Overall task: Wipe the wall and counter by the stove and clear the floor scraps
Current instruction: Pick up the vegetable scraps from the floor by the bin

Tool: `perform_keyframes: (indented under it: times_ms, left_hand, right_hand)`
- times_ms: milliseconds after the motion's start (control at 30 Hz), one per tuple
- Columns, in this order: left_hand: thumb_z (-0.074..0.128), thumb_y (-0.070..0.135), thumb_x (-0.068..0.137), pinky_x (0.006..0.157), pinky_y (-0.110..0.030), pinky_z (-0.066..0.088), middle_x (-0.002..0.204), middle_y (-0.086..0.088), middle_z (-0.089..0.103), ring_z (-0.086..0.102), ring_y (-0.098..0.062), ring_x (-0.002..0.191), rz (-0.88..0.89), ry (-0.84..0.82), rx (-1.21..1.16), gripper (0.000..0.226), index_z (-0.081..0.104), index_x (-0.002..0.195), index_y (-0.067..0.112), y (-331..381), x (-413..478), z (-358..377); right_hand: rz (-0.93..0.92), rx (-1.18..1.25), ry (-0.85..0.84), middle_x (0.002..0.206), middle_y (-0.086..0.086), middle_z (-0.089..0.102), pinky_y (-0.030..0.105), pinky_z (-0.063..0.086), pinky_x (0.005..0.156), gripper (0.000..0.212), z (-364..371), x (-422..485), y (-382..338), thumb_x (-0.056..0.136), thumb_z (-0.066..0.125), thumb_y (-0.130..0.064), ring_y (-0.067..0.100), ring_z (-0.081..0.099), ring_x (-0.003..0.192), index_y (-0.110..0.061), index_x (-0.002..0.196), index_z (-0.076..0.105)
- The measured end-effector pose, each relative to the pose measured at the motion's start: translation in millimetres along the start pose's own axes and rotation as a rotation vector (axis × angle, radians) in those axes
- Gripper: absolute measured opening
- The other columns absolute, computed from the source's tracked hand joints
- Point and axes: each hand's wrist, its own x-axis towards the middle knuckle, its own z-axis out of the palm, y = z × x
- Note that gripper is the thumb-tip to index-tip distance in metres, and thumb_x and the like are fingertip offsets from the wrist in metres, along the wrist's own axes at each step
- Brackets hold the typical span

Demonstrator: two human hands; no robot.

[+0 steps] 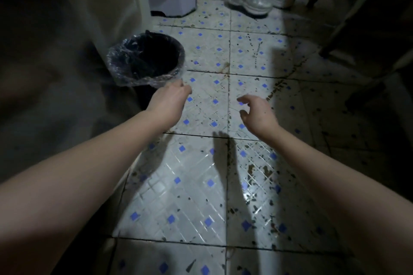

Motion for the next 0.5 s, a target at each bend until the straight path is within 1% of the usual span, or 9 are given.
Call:
perform_keyframes:
  times_ms: [67, 133, 200, 267, 400, 500]
  left_hand:
    - [0.047, -0.002, 0.09, 0.08, -0.042, 0.043, 0.12, -0.013, 0.05, 0.049, -0.034, 0.107, 0.028, -0.018, 0.03, 0.036, 0.053, 0.122, 0.012, 13, 0, 9]
    - [0.048, 0.001, 0.09, 0.081, -0.041, 0.042, 0.122, -0.012, 0.05, 0.049, -0.032, 0.107, 0.052, -0.043, 0.063, 0.038, 0.051, 0.126, 0.013, 27, 0, 17]
    - [0.049, 0.003, 0.09, 0.081, -0.04, 0.042, 0.122, -0.011, 0.051, 0.05, -0.031, 0.107, 0.073, -0.054, 0.094, 0.037, 0.05, 0.126, 0.013, 40, 1, 26]
    - [0.05, 0.005, 0.091, 0.081, -0.039, 0.043, 0.122, -0.011, 0.052, 0.051, -0.031, 0.107, 0.091, -0.068, 0.122, 0.036, 0.049, 0.126, 0.013, 52, 3, 33]
    - [0.05, 0.008, 0.091, 0.082, -0.04, 0.044, 0.123, -0.011, 0.052, 0.051, -0.031, 0.108, 0.135, -0.116, 0.162, 0.034, 0.05, 0.124, 0.013, 70, 5, 51]
    - [0.057, 0.01, 0.088, 0.083, -0.038, 0.044, 0.123, -0.01, 0.052, 0.052, -0.029, 0.107, 0.166, -0.152, 0.168, 0.038, 0.05, 0.125, 0.014, 78, 6, 67]
  right_hand:
    - [0.034, -0.024, -0.013, 0.131, 0.007, 0.056, 0.037, 0.041, 0.101, 0.04, -2, -15, 19, 0.089, 0.053, -0.005, 0.023, 0.05, 0.123, -0.016, 0.128, 0.054]
    - [0.073, -0.04, -0.016, 0.131, 0.007, 0.056, 0.037, 0.043, 0.097, 0.04, -4, -29, 36, 0.09, 0.053, -0.006, 0.024, 0.049, 0.123, -0.017, 0.129, 0.053]
    - [0.124, -0.056, -0.016, 0.131, 0.006, 0.057, 0.038, 0.046, 0.094, 0.04, -4, -42, 52, 0.09, 0.054, -0.008, 0.024, 0.052, 0.12, -0.019, 0.129, 0.053]
    - [0.166, -0.071, -0.034, 0.13, 0.007, 0.057, 0.039, 0.046, 0.096, 0.041, -4, -54, 68, 0.09, 0.055, -0.008, 0.025, 0.052, 0.12, -0.018, 0.129, 0.054]
    - [0.236, -0.07, -0.071, 0.13, 0.011, 0.056, 0.037, 0.043, 0.1, 0.043, 2, -77, 96, 0.087, 0.054, -0.004, 0.027, 0.049, 0.122, -0.014, 0.129, 0.054]
    - [0.312, 0.007, -0.071, 0.126, 0.015, 0.058, 0.036, 0.044, 0.1, 0.041, 9, -98, 112, 0.086, 0.056, 0.002, 0.028, 0.053, 0.118, -0.006, 0.126, 0.055]
